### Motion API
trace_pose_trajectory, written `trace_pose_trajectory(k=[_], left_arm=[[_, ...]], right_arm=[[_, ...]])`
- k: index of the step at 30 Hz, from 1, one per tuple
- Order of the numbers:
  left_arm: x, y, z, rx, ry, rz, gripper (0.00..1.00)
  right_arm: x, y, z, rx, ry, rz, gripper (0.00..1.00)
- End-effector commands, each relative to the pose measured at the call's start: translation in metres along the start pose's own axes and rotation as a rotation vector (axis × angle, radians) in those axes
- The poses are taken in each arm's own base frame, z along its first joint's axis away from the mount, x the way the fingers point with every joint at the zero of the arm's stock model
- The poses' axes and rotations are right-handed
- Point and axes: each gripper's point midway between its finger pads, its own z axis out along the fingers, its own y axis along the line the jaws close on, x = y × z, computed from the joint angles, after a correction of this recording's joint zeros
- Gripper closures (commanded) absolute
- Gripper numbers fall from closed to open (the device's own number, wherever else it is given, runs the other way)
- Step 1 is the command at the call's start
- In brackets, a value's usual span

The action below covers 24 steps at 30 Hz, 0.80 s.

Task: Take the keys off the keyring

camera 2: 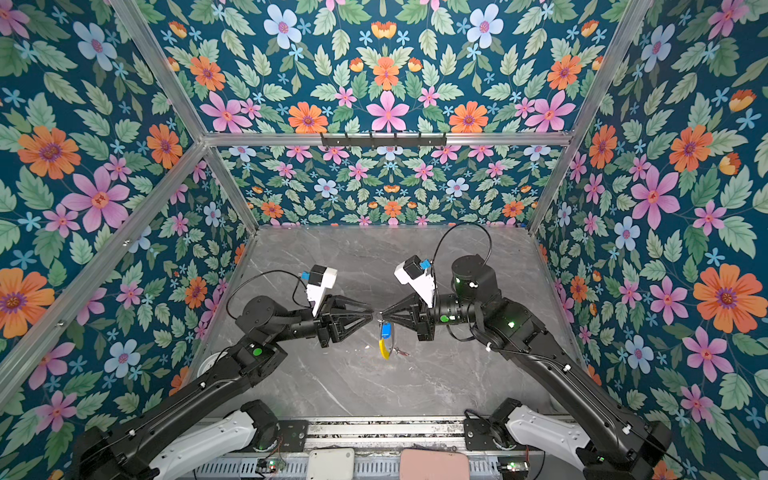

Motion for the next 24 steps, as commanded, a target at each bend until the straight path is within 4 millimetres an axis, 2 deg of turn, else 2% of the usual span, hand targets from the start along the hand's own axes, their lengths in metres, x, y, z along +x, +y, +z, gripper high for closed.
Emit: trace_pose_trajectory(k=[1,13,24], left_arm=[[0.015,0.001,0.002,0.008,0.096,-0.02,0.67],[0.017,-0.001,0.006,0.024,0.149,-0.025,0.75],[0.017,-0.006,0.005,0.054,0.141,-0.011,0.78]], right_arm=[[0.009,0.005,-0.001,-0.026,0.048,-0.017,1.0],[0.009,0.0,0.0,0.0,0.064,-0.016,1.0],[0.006,-0.009,0.006,0.022,0.059,-0.001,1.0]])
